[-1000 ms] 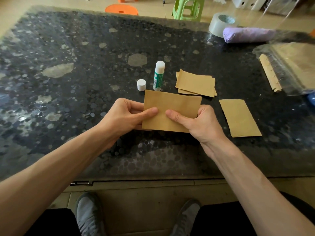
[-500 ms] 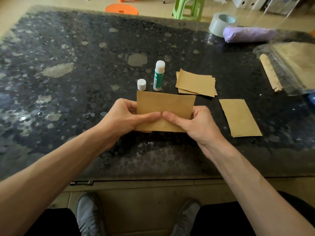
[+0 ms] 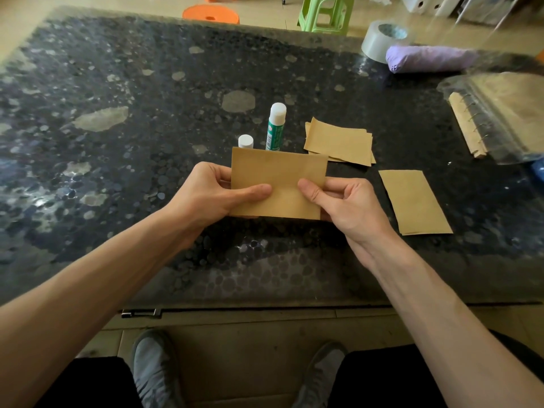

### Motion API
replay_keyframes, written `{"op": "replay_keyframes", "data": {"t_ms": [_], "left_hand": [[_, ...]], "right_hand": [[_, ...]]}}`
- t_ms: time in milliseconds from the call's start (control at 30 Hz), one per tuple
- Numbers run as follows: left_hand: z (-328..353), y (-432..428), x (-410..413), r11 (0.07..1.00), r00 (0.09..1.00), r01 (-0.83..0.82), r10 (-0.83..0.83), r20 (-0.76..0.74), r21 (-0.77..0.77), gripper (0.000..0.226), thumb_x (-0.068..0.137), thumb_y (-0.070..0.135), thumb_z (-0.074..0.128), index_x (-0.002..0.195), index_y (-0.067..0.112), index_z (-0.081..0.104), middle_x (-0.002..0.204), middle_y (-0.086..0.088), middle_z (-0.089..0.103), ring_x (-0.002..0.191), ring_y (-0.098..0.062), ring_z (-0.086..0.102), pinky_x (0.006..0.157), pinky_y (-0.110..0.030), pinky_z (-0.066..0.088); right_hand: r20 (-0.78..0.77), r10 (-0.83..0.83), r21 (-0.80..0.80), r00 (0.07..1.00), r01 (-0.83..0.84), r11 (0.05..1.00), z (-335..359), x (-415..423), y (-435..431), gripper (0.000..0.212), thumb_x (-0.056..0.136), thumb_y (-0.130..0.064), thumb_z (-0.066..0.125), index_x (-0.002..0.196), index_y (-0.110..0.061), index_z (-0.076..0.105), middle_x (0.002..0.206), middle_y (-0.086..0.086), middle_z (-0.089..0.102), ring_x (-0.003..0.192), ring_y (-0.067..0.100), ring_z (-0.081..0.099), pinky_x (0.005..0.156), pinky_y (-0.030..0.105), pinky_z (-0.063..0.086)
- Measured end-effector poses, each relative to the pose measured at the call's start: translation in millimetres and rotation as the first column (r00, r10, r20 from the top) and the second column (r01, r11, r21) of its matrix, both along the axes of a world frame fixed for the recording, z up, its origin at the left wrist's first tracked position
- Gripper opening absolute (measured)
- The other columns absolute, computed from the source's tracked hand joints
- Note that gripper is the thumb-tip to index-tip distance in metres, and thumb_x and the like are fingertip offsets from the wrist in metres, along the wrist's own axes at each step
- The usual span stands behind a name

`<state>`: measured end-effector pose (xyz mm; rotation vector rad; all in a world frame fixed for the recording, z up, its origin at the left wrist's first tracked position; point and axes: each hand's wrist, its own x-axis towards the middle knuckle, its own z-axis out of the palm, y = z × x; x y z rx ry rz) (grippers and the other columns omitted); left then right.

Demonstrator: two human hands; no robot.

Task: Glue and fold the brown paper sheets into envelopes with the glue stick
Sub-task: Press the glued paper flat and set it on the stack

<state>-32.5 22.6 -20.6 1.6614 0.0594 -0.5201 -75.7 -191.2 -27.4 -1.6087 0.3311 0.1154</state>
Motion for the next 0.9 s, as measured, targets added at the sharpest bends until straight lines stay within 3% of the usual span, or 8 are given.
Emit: {"op": "replay_keyframes", "data": {"t_ms": [167,300,467,600,733,900], "left_hand": [[2.1,1.3,0.4,1.000,1.000,-0.020,0.020,0.001,0.004,0.029,0.077,0.025,0.088,0.101,0.011,0.079,0.093,-0.001,0.081,0.087,-0.015,0.078,0.071,-0.019,0.060],[1.9,1.2,0.4,1.000,1.000,-0.023,0.023,-0.002,0.001,0.031,0.077,0.025,0.088,0.102,0.011,0.078,0.094,0.000,0.081,0.088,-0.015,0.078,0.073,-0.021,0.061],[3.3,-0.9,-1.3,0.999,1.000,-0.023,0.023,-0.009,-0.032,0.025,0.079,0.023,0.086,0.100,0.012,0.078,0.093,-0.001,0.081,0.087,-0.014,0.078,0.069,-0.018,0.060],[4.5,-3.2,-4.3,0.994,0.996,0.025,-0.034,-0.082,-0.102,0.028,0.082,0.023,0.083,0.104,0.006,0.076,0.095,-0.010,0.080,0.085,-0.023,0.079,0.066,-0.024,0.063],[0.6,-6.6,-8.6,0.994,0.994,0.062,-0.069,-0.082,-0.085,0.030,0.082,0.021,0.083,0.104,0.002,0.076,0.091,-0.014,0.080,0.081,-0.026,0.079,0.067,-0.025,0.064],[-0.4,-4.3,-6.2,0.993,0.991,0.104,-0.108,-0.081,-0.049,0.030,0.083,0.021,0.083,0.107,0.004,0.076,0.092,-0.014,0.080,0.083,-0.025,0.079,0.068,-0.026,0.064]], "right_hand": [[-0.011,0.002,0.019,1.000,-0.002,1.000,0.2,0.2,-0.6,0.020,0.088,-0.028,0.079,0.107,-0.019,0.078,0.101,-0.002,0.081,0.097,0.013,0.077,0.089,0.036,0.063],[0.002,0.009,-0.002,1.000,-0.009,1.000,-0.2,0.7,-2.9,0.017,0.087,-0.026,0.080,0.103,-0.022,0.078,0.101,-0.003,0.081,0.098,0.014,0.077,0.085,0.033,0.063],[0.023,0.028,-0.003,0.999,-0.028,1.000,0.2,-0.9,0.6,0.023,0.082,-0.024,0.084,0.103,-0.026,0.075,0.099,-0.009,0.081,0.094,0.008,0.077,0.074,0.020,0.061],[0.048,0.022,0.022,0.999,-0.023,1.000,0.2,-1.0,1.0,0.025,0.081,-0.024,0.085,0.105,-0.026,0.075,0.100,-0.009,0.081,0.096,0.007,0.077,0.079,0.020,0.061],[0.068,0.049,0.006,0.996,-0.050,0.999,-2.6,-4.3,7.5,0.022,0.081,-0.025,0.086,0.101,-0.028,0.076,0.100,-0.010,0.081,0.096,0.006,0.076,0.082,0.021,0.060],[0.070,-0.030,-0.036,0.997,0.032,0.999,-3.9,-2.1,6.5,0.024,0.079,-0.027,0.088,0.100,-0.026,0.077,0.100,-0.009,0.081,0.096,0.007,0.076,0.088,0.028,0.060]]}}
